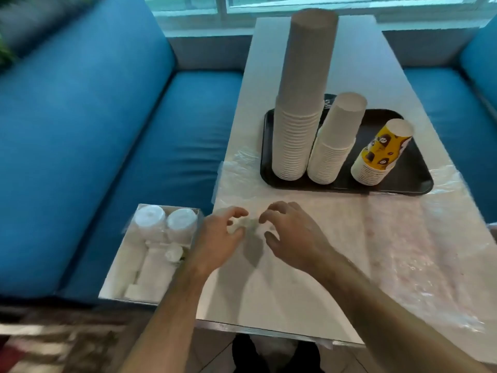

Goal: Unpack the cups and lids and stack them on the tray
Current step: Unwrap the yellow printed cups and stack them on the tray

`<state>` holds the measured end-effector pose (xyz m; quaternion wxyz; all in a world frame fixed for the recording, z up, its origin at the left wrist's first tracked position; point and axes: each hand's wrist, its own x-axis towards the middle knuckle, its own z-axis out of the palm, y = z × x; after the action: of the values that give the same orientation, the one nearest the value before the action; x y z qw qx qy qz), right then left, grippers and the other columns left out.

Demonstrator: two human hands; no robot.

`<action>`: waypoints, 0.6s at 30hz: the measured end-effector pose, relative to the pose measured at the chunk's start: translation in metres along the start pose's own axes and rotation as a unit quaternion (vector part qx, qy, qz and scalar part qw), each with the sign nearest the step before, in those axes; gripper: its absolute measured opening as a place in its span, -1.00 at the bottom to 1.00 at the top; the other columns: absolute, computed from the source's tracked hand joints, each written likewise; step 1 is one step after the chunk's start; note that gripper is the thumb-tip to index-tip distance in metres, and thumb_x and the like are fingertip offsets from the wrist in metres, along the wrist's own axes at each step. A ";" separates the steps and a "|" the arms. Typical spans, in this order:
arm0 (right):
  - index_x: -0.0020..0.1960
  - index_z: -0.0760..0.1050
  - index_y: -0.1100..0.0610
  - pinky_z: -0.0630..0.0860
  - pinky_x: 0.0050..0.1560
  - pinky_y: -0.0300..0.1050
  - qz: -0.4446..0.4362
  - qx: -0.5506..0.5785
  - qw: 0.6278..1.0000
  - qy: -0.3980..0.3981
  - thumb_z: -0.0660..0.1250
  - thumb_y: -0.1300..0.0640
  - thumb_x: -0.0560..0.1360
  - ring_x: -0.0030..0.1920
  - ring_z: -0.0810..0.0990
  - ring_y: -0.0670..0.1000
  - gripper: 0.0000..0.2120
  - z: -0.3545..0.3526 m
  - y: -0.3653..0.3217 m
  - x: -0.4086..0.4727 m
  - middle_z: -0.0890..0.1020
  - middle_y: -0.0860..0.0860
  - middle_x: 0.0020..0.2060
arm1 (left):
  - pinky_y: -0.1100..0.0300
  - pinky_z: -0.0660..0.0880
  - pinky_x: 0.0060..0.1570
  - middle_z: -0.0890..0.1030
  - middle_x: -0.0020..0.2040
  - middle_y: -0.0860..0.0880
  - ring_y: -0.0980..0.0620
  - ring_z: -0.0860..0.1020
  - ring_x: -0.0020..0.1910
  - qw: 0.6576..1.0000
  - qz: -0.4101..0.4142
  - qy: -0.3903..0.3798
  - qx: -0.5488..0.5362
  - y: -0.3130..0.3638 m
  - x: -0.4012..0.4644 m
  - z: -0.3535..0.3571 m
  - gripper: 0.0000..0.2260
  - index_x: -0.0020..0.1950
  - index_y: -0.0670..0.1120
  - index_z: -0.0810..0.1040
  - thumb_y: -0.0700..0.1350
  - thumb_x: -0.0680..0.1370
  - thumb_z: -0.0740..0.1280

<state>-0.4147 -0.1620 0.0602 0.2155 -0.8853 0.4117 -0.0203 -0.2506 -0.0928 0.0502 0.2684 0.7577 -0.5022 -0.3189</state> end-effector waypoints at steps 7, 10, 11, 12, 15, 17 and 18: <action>0.32 0.53 -0.06 0.52 0.29 0.01 -0.161 0.007 0.987 -0.017 0.26 -0.04 0.63 0.32 0.42 0.01 -0.72 0.071 -0.088 0.052 0.53 -0.07 0.33 | 0.28 0.48 -0.09 0.64 -0.02 0.07 0.08 0.60 -0.02 0.976 -0.165 0.136 -0.029 -0.130 -0.028 -0.065 -0.87 0.12 -0.02 0.62 -0.12 0.58 0.40; 0.28 0.57 -0.04 0.55 0.21 -0.03 -0.197 0.006 0.980 -0.037 0.26 -0.05 0.63 0.20 0.48 0.00 -0.73 0.099 -0.107 0.065 0.58 -0.09 0.25 | 0.17 0.44 0.02 0.62 0.06 -0.01 -0.03 0.58 0.07 0.964 -0.237 0.117 -0.011 -0.179 -0.032 -0.075 -0.81 0.16 -0.05 0.60 -0.17 0.55 0.39; 0.27 0.58 -0.04 0.55 0.20 -0.02 -0.205 0.000 0.978 -0.044 0.25 -0.05 0.63 0.18 0.49 0.00 -0.73 0.107 -0.111 0.067 0.60 -0.09 0.23 | 0.16 0.45 0.05 0.61 0.11 -0.02 -0.05 0.57 0.10 0.961 -0.257 0.101 -0.008 -0.193 -0.032 -0.074 -0.77 0.20 -0.05 0.59 -0.17 0.54 0.38; 0.26 0.59 -0.04 0.55 0.20 -0.01 -0.210 -0.004 0.976 -0.050 0.24 -0.05 0.64 0.16 0.51 0.01 -0.73 0.114 -0.113 0.069 0.62 -0.09 0.21 | 0.14 0.46 0.09 0.59 0.17 -0.03 -0.06 0.56 0.13 0.960 -0.267 0.086 -0.009 -0.205 -0.031 -0.072 -0.72 0.25 -0.04 0.57 -0.18 0.54 0.38; 0.20 0.63 -0.02 0.56 0.13 0.01 -0.217 -0.002 0.975 -0.039 0.29 -0.03 0.62 0.08 0.60 0.04 -0.77 0.133 -0.114 0.068 0.69 -0.08 0.11 | 0.08 0.47 0.22 0.51 0.35 -0.05 -0.09 0.51 0.26 0.965 -0.259 0.044 0.007 -0.229 -0.023 -0.059 -0.56 0.39 -0.02 0.48 -0.22 0.52 0.36; 0.11 0.65 -0.03 0.53 0.09 -0.02 -0.210 -0.022 0.977 -0.039 0.21 -0.06 0.63 -0.01 0.61 0.01 -0.74 0.142 -0.114 0.068 0.71 -0.09 0.01 | 0.04 0.42 0.33 0.45 0.43 -0.06 -0.10 0.45 0.36 0.974 -0.226 0.024 0.024 -0.242 -0.015 -0.047 -0.49 0.47 -0.03 0.42 -0.22 0.52 0.38; 0.06 0.65 -0.03 0.53 0.07 -0.04 -0.205 -0.034 0.977 -0.039 0.12 -0.09 0.63 -0.06 0.59 -0.01 -0.67 0.145 -0.114 0.068 0.70 -0.10 -0.04 | 0.03 0.39 0.37 0.42 0.46 -0.06 -0.10 0.42 0.40 0.978 -0.206 0.016 0.033 -0.247 -0.010 -0.040 -0.47 0.48 -0.03 0.40 -0.19 0.52 0.39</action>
<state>-0.2567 -0.0943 -0.0350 0.1925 -0.9578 0.2128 -0.0160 -0.0771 0.0068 -0.1011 0.1796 0.8587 -0.3409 -0.3380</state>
